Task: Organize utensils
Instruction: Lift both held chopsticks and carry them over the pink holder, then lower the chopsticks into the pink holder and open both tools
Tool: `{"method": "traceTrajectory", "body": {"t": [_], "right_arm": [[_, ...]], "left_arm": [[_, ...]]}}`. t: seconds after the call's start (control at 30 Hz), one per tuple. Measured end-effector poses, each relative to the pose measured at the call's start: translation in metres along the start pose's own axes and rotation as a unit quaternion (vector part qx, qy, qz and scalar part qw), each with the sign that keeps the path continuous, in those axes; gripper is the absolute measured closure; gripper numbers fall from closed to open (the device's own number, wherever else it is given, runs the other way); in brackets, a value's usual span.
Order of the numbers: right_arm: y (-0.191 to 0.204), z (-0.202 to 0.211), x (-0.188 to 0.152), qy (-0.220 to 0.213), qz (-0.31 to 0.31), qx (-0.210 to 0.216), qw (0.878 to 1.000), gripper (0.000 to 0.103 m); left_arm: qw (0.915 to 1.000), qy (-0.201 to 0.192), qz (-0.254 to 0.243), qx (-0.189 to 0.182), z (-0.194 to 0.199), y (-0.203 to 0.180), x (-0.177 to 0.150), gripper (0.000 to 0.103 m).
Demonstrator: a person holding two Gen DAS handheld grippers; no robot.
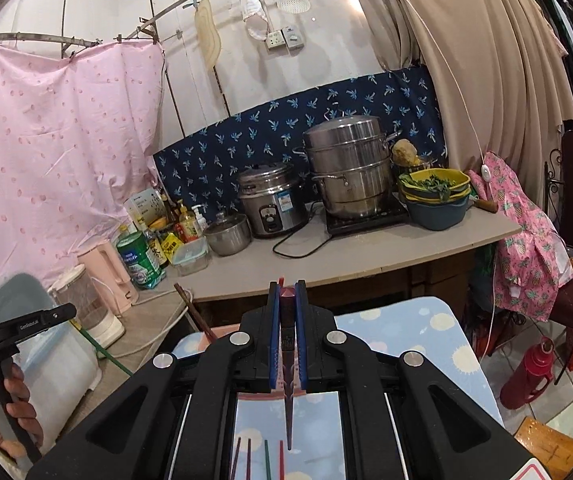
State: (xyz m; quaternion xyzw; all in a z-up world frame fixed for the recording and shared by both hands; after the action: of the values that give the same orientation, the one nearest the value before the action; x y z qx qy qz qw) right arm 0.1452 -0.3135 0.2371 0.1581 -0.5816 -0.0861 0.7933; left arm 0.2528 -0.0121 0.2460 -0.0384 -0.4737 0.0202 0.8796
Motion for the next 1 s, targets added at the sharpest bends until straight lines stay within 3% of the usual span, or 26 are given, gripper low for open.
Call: {"method": "traceTrajectory", "body": {"t": [0.27, 0.53, 0.77, 1.0], "right_arm": [[0.017, -0.038, 0.047, -0.034, 0.008, 0.012, 0.999, 0.096], [0.022, -0.077, 0.072, -0.051, 0.012, 0.029, 0.998, 0.096], [0.02, -0.106, 0.076, -0.046, 0.011, 0.032, 0.998, 0.096], [0.011, -0.133, 0.058, -0.032, 0.0, 0.039, 0.999, 0.096]], "left_arm": [[0.9996, -0.026, 0.0, -0.005, -0.015, -0.029, 0.045, 0.096], [0.9985, -0.052, -0.013, -0.014, -0.024, -0.059, 0.069, 0.096], [0.9976, -0.063, -0.022, -0.02, -0.041, -0.074, 0.075, 0.096], [0.9986, -0.041, -0.021, -0.027, -0.07, -0.077, 0.06, 0.096]]}}
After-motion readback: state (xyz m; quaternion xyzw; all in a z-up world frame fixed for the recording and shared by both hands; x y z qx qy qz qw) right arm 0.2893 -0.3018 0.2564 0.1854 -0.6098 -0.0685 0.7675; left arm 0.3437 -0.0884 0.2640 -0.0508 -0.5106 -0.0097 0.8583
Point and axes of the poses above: each gripper's, at about its wrist camera, not at the fingertips, and z roughly against the way its jaws point, y to its left, x to its top, the point moved 1 cm from there along -z, roughly the way its jaws point, and after that the axes turned 11 degrees about x, right-handed, at the moved point
